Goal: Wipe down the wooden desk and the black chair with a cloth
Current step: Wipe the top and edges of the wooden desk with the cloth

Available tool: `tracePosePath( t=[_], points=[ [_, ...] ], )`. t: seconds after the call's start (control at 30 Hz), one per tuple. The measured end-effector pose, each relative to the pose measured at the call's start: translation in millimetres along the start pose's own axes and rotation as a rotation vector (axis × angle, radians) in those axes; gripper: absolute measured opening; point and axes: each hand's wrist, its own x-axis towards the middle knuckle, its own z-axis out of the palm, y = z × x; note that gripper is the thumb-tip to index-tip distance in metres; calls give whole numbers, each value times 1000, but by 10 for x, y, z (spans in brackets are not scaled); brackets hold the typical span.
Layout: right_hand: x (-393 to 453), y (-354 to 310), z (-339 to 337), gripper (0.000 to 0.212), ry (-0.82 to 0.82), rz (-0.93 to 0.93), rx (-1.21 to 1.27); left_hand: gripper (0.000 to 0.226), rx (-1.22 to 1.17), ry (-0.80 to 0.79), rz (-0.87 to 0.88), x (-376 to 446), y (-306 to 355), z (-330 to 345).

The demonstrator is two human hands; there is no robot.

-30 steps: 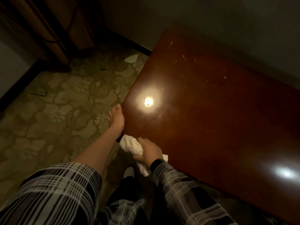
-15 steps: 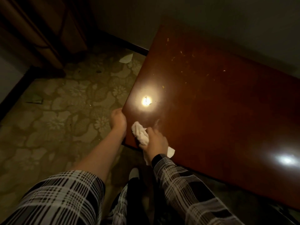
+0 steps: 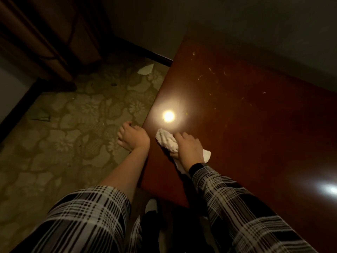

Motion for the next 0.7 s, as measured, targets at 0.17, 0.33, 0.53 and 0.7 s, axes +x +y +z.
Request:
tracePosePath(
  t=[0.17,0.33,0.53,0.7],
  points=[
    [807,62,-248,47,72,-17,-2,36,19,44,-351,222,99,137],
    [1046,-85,-332,43,141,162,104,35,66,89,-360,225,112,185],
    [414,-276,7,64,13,57,71,38,73,73,-385,217,159,176],
    [1005,-208,-196,50,77,80,104,40,82,63,-400,233,164,192]
  ],
)
